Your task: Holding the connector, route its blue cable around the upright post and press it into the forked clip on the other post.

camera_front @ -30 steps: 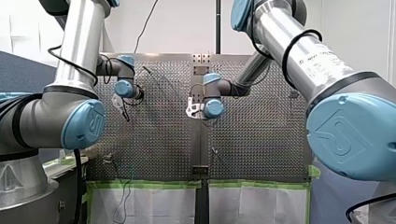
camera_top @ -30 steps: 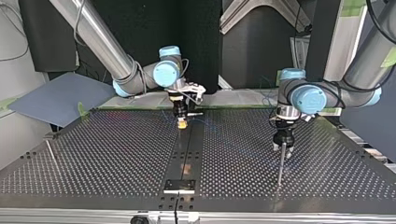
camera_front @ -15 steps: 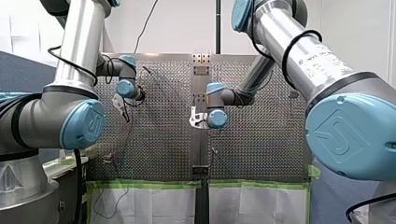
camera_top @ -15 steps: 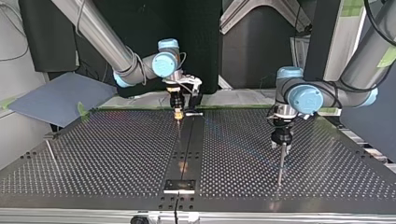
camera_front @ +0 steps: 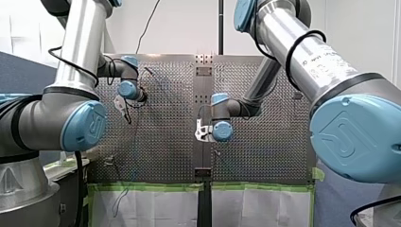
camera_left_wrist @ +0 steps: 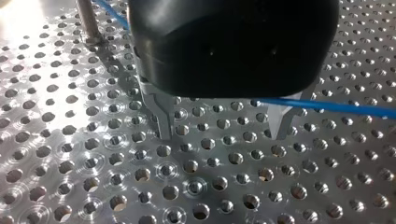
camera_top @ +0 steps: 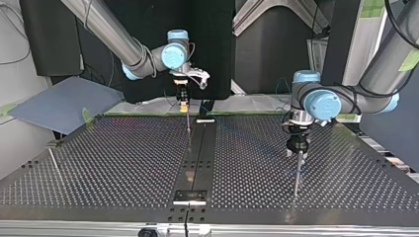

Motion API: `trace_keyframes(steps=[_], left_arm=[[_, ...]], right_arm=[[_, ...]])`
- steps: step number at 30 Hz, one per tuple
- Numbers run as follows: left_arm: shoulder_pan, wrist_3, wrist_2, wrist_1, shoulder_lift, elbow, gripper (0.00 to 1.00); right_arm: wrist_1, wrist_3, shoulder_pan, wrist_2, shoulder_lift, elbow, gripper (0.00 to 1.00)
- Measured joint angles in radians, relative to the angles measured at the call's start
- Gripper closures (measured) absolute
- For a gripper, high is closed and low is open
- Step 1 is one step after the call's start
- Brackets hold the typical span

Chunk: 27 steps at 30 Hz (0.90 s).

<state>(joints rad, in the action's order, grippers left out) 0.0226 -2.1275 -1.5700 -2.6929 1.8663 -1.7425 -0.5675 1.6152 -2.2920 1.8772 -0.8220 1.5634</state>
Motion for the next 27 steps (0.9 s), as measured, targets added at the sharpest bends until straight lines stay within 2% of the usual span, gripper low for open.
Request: trace_keyframes(steps=[4,10,17,27], left_arm=[[0.000,0.000,0.000,0.000,0.000,0.000,0.00],[0.000,0.000,0.000,-0.001,0.000,0.000,0.00],[0.000,0.000,-0.007,-0.002,0.000,0.000,0.00],[0.000,0.002,-0.036,-0.013,0.000,0.000,0.00]], right_arm=[[-0.034,0.001,0.005,0.025,0.000,0.034,1.00],[-0.091,0.005,0.015,0.079,0.000,0.091,1.00],[-0.154,0.026,0.039,0.137,0.001,0.154,1.00],[-0.247,0.033,0.063,0.192,0.004,0.247,1.00]])
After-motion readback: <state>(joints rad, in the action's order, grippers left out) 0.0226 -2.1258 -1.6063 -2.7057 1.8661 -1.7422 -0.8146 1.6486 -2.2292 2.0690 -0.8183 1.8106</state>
